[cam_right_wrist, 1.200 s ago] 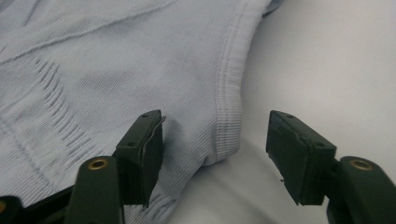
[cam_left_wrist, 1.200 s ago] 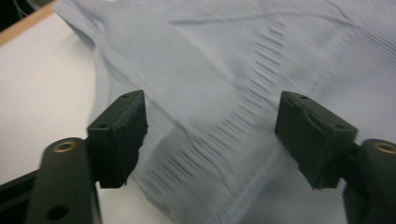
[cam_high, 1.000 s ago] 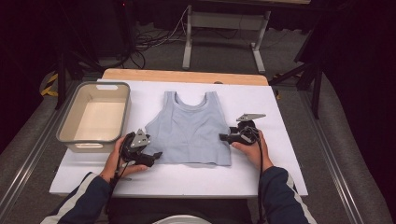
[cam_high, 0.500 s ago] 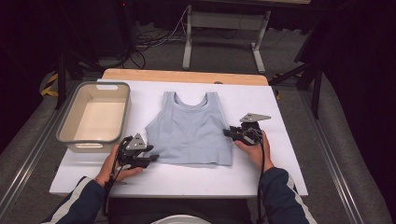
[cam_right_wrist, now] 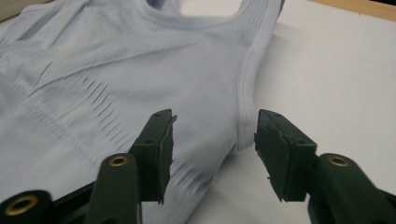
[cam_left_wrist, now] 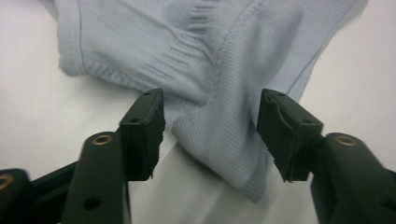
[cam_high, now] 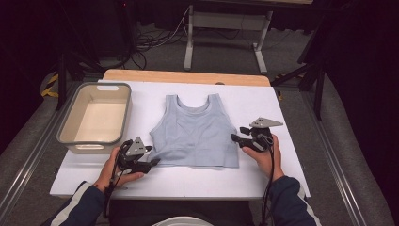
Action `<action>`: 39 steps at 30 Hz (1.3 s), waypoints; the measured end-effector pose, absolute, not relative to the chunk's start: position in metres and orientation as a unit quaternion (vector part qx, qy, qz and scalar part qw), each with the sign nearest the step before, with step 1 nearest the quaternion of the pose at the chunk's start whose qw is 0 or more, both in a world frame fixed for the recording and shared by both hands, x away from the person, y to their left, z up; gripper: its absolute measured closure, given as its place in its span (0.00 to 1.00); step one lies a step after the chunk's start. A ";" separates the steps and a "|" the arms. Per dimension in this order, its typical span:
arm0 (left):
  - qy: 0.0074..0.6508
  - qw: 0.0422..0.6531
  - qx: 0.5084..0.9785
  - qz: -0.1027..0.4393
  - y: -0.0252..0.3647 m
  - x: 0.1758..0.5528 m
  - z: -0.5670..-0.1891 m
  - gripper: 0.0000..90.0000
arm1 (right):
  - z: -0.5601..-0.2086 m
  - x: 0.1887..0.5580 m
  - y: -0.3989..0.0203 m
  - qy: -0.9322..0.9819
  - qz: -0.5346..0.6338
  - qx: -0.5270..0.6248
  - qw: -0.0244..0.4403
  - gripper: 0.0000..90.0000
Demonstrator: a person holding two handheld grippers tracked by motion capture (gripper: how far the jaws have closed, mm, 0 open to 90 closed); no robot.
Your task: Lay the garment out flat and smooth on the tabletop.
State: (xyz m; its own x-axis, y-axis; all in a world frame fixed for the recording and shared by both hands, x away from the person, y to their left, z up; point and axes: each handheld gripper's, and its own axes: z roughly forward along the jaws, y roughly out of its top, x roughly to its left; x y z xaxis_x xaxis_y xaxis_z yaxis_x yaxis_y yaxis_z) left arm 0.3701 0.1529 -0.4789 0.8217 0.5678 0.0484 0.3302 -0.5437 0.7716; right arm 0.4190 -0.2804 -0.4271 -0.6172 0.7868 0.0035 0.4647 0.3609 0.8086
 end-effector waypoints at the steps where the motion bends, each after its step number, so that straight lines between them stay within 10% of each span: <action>1: 0.257 0.402 0.866 0.149 0.154 0.368 -0.479 0.37 | -0.429 0.413 -0.282 0.801 0.416 0.386 0.190 0.51; 16: 0.239 0.386 0.881 0.131 0.151 0.370 -0.485 0.49 | -0.462 0.358 -0.277 0.853 0.369 0.336 0.152 0.56; 22: 0.225 0.367 0.889 0.156 0.149 0.367 -0.482 0.85 | -0.461 0.359 -0.278 0.857 0.366 0.335 0.141 0.87; 39: 0.213 0.383 0.884 0.161 0.160 0.358 -0.473 0.87 | -0.448 0.346 -0.274 0.857 0.384 0.316 0.137 0.96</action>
